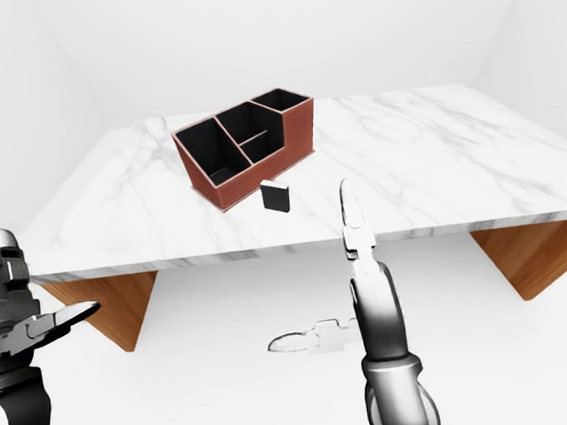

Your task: Pick up the book and place it in the left compartment of the caddy.

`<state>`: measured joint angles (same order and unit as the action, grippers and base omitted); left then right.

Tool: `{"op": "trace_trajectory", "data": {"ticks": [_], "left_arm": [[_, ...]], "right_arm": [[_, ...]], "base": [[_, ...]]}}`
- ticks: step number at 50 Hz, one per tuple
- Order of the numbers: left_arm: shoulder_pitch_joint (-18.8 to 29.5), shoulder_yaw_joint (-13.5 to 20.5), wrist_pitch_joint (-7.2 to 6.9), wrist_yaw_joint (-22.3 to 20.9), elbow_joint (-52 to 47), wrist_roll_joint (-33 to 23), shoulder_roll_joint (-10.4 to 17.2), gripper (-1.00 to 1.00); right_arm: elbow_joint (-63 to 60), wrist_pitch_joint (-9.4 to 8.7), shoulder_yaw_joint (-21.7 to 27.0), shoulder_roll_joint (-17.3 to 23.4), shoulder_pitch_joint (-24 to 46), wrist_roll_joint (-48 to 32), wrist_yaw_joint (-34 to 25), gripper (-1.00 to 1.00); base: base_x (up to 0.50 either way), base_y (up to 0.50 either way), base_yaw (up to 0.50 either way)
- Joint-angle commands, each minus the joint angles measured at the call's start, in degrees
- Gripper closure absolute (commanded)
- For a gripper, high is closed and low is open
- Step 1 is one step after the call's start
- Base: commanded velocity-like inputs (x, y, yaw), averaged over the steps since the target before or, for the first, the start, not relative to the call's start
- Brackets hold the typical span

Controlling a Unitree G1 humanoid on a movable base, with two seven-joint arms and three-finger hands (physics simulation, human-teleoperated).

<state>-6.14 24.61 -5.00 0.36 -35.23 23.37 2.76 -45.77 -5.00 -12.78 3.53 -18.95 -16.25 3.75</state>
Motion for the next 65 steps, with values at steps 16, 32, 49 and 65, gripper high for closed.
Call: {"op": "trace_trajectory", "data": {"ticks": [16, 32, 49, 65], "left_arm": [[0.2, -0.1, 0.00, 0.4, 0.3, -1.0, 0.1, -1.00], [0.1, -0.7, 0.00, 0.1, 0.6, -1.9, -0.1, -1.00], [-1.5, -0.4, 0.00, -0.9, 1.2, -1.3, -1.0, -1.00], [-0.6, 0.5, 0.00, 0.6, -2.5, -0.1, -0.2, -1.00]], "right_arm": [[-1.0, 0.00, -1.3, 0.9, -1.2, 1.6, -1.2, -1.00], [-0.6, 0.00, -0.3, 1.1, -1.8, 4.2, -2.2, -1.00], [0.1, 0.00, -2.3, 1.9, -1.9, 2.4, -2.7, -1.00], [-0.6, 0.00, -2.2, 1.9, -2.1, 2.4, -2.7, -1.00]], "base": [[0.45, 0.33, 0.00], [0.50, 0.20, 0.00], [0.50, 0.02, 0.00], [0.50, 0.00, 0.00]]}}
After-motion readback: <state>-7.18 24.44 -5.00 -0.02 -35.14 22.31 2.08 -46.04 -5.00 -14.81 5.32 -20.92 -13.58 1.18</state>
